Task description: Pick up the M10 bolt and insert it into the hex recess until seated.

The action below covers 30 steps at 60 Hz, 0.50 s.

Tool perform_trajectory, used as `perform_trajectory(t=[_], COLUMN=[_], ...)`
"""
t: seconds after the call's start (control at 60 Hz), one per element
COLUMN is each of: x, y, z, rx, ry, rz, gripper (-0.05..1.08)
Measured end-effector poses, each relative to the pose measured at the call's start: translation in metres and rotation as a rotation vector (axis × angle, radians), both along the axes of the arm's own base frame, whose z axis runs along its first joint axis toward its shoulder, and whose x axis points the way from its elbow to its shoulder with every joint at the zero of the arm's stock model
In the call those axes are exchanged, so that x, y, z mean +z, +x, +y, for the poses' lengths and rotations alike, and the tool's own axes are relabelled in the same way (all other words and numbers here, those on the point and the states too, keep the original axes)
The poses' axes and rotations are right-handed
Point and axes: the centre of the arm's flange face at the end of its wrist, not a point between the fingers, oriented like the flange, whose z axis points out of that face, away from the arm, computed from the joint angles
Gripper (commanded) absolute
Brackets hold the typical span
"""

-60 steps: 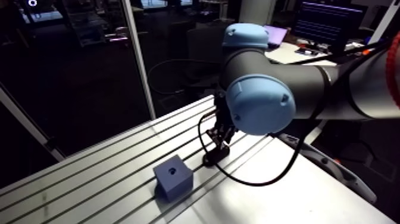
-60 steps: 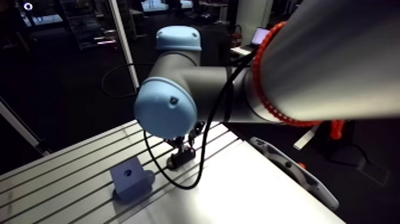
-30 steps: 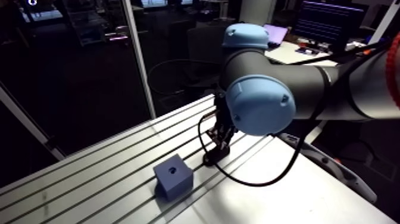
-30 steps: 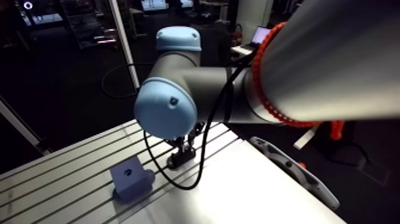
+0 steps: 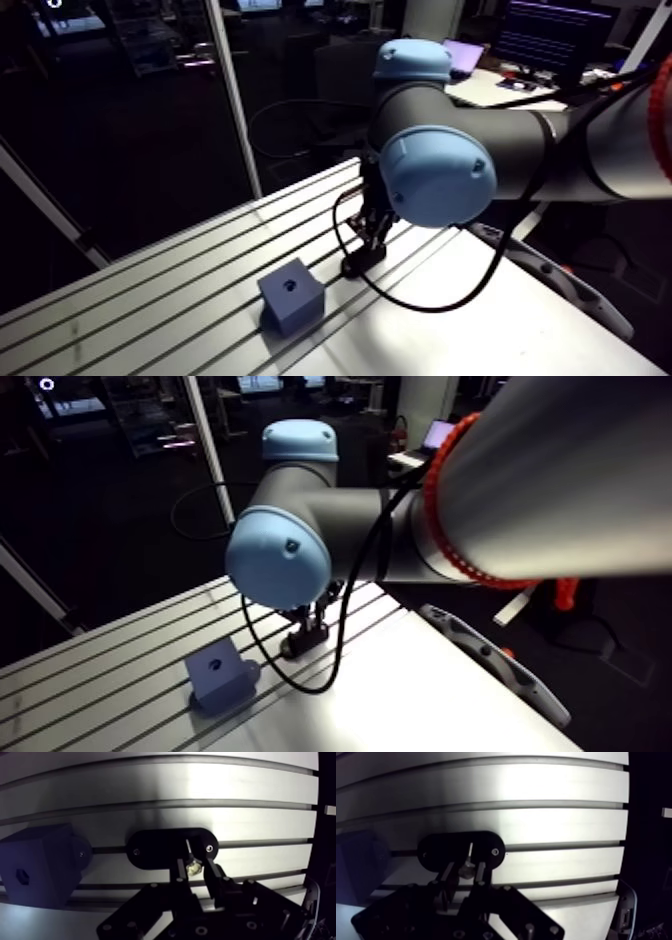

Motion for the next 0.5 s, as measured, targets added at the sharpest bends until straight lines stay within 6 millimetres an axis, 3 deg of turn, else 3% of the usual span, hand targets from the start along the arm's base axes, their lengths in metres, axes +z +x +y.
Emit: perform_trajectory(t=[0.5], x=[-0.0005], y=[-0.0003], z=[0.0001], rx=[0.0], ry=[-0.001], rz=[0.001], gripper=[0.7])
